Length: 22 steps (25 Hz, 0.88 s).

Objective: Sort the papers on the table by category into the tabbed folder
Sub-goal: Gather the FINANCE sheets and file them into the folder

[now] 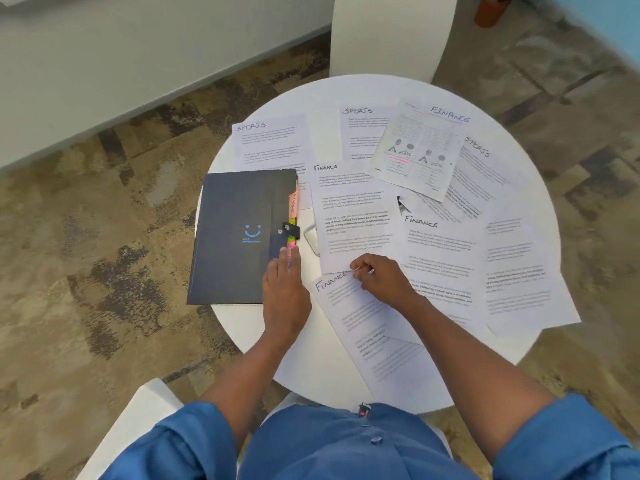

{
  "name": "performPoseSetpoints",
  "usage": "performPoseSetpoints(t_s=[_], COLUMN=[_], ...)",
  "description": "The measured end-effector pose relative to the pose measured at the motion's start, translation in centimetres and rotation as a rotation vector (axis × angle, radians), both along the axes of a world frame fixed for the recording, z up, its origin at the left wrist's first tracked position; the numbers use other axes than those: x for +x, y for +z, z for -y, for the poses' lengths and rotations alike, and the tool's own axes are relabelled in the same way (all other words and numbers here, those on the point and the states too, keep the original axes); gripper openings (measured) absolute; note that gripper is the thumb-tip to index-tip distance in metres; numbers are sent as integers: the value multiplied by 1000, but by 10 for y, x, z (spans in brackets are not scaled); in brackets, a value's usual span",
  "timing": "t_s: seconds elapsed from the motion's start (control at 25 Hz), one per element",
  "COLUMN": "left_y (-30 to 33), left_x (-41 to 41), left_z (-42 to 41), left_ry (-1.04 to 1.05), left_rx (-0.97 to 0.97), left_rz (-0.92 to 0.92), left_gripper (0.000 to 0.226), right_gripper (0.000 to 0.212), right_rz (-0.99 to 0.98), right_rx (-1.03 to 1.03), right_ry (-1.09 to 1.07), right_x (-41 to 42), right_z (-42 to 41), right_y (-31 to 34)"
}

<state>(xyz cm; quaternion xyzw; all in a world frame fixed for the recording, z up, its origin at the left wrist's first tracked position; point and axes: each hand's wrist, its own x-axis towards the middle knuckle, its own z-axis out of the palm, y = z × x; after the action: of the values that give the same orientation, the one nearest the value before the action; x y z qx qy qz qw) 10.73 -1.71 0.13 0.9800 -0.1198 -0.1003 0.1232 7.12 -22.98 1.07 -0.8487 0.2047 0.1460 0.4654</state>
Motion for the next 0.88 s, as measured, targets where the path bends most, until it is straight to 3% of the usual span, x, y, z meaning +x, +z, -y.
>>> performPoseSetpoints(t_s=[0.2,0.36,0.52,0.88], left_y=[10,4,3,5], left_x=[-52,-96,-125,-134], left_z=[28,47,64,100], left_ry=[139,248,382,974], left_rx=[-118,-241,-299,-543], left_rz=[-117,-302,-374,-485], left_gripper=[66,65,66,70], right_gripper=[15,18,20,51], right_rz=[-14,-36,3,-123], right_rx=[-67,-118,-180,-219], right_ry=[-58,-64,-70,207], right_x=[-44,-91,-123,-151], right_z=[42,66,86,101], right_y=[-4,-13,-17,-26])
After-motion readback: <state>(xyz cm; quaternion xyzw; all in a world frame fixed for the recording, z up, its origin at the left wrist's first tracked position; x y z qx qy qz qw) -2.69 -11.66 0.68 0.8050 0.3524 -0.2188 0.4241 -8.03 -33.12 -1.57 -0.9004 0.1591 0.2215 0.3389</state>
